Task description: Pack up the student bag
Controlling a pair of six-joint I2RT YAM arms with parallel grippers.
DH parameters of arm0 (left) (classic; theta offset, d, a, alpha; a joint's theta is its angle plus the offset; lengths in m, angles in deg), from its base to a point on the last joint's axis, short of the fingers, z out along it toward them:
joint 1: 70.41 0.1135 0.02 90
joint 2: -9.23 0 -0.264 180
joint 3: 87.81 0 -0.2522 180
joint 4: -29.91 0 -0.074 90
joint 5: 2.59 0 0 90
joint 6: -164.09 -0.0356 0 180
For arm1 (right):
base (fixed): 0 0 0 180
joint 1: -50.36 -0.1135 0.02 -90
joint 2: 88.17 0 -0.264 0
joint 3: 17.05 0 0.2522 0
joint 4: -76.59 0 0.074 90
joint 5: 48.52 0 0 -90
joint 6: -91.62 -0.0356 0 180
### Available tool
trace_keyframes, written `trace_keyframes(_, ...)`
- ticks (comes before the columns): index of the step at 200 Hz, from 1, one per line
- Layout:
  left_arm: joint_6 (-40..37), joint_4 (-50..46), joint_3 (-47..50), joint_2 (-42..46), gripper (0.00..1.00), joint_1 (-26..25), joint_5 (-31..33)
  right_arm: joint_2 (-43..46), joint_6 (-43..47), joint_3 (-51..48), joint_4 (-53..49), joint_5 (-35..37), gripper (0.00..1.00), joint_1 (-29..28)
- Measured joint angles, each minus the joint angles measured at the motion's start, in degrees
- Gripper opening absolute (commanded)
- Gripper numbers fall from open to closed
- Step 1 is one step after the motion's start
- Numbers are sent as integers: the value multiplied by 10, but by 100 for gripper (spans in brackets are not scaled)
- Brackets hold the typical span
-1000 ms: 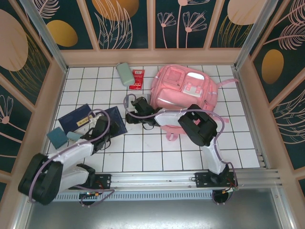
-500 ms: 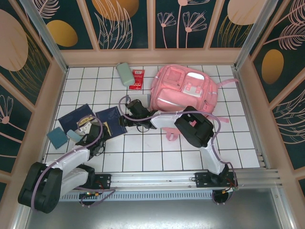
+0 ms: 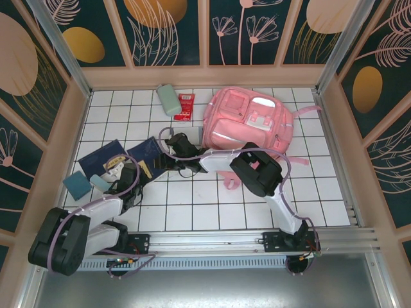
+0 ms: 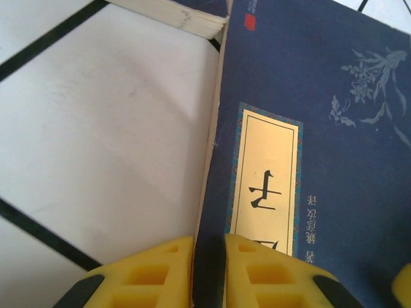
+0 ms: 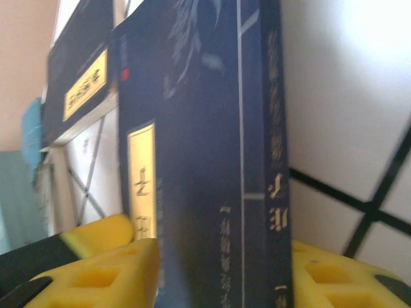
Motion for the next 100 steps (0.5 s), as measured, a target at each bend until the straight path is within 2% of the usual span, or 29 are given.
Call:
trace_keyframes(21,-3,16,0,-9,19,0,-5,0,-15,0,20,-31,22,-2)
trace_keyframes(39,-5,18,0,-7,26,1,-8,0,-29,-8,33,-38,0,-2)
trace_keyframes(72,-16,1,2,32,50,-1,-48,10,-50,-74,96,-59,0,12)
trace_keyframes(100,-19,-19,19,112,61,-3,-91,56,-62,-143,141,-71,0,23)
